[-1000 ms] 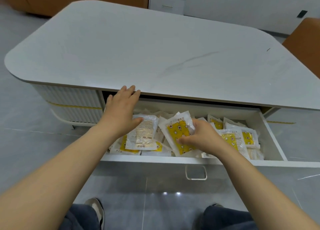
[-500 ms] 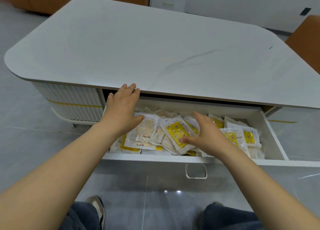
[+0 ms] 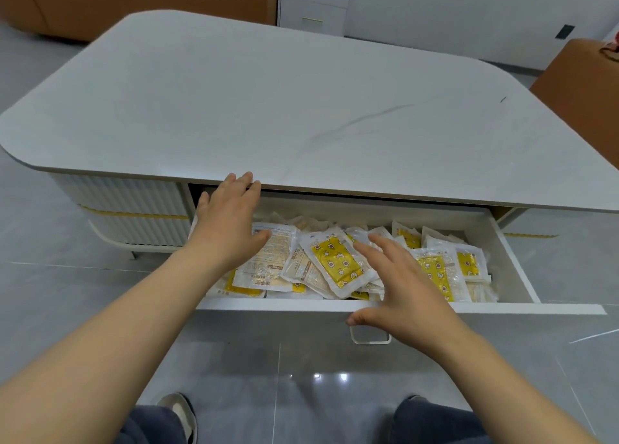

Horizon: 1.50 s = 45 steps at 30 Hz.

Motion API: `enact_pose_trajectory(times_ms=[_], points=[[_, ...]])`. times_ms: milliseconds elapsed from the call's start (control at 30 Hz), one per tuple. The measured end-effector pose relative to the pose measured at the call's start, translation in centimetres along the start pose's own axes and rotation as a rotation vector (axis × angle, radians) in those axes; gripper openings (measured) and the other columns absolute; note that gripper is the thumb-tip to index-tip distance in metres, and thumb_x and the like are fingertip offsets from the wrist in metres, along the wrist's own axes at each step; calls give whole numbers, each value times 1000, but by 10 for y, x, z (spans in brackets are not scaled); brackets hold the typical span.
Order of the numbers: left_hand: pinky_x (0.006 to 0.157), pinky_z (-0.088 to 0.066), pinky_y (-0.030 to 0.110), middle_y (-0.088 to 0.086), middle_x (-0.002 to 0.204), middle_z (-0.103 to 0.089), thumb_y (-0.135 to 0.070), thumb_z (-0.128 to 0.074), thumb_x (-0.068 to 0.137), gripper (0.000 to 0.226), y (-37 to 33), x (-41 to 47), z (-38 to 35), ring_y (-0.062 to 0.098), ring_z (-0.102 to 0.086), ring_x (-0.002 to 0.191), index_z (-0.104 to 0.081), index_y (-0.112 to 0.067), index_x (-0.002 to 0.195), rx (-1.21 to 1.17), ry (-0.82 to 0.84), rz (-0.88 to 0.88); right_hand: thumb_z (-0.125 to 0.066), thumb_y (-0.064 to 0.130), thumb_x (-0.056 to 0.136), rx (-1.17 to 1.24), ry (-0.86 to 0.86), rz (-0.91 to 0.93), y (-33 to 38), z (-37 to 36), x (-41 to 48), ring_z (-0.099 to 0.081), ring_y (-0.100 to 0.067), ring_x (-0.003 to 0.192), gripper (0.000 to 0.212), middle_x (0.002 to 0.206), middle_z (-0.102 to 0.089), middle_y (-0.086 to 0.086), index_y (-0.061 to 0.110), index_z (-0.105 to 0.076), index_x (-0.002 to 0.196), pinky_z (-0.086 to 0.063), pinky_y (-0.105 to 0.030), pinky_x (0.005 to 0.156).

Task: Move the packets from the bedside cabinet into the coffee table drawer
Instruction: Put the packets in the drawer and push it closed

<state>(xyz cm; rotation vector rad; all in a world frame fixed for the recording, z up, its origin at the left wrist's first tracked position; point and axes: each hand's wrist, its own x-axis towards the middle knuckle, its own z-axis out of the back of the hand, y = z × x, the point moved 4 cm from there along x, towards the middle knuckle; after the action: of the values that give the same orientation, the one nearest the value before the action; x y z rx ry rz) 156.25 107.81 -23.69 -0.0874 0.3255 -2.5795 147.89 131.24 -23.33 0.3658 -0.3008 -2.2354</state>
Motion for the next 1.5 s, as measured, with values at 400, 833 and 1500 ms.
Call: enact_pose_trajectory(times_ms=[400,833,1500], points=[[117,-14,54,1,159,-11,-44,-59,86,79,-1,3,1,23,-4,147,-21,-16,149,-53,15,20,-78,56,63,-106,-213,-38,-7,8,44,16,-18,146,111,160,1,4,32,-15,151,2,-47,119],[116,-13,57,3,156,-19,-45,-57,87,69,-2,3,4,24,-11,146,-30,-16,144,-73,-1,17,-73,53,73,-152,-339,-54,-15,17,106,-26,-20,140,76,146,-34,0,32,-41,138,-5,-57,115],[116,-10,57,1,157,-15,-44,-58,87,73,-3,2,6,22,-6,147,-25,-16,146,-72,15,34,-83,39,65,-149,-851,-113,-17,-3,133,-54,-27,88,39,96,-55,-8,19,-59,89,-40,-52,97]])
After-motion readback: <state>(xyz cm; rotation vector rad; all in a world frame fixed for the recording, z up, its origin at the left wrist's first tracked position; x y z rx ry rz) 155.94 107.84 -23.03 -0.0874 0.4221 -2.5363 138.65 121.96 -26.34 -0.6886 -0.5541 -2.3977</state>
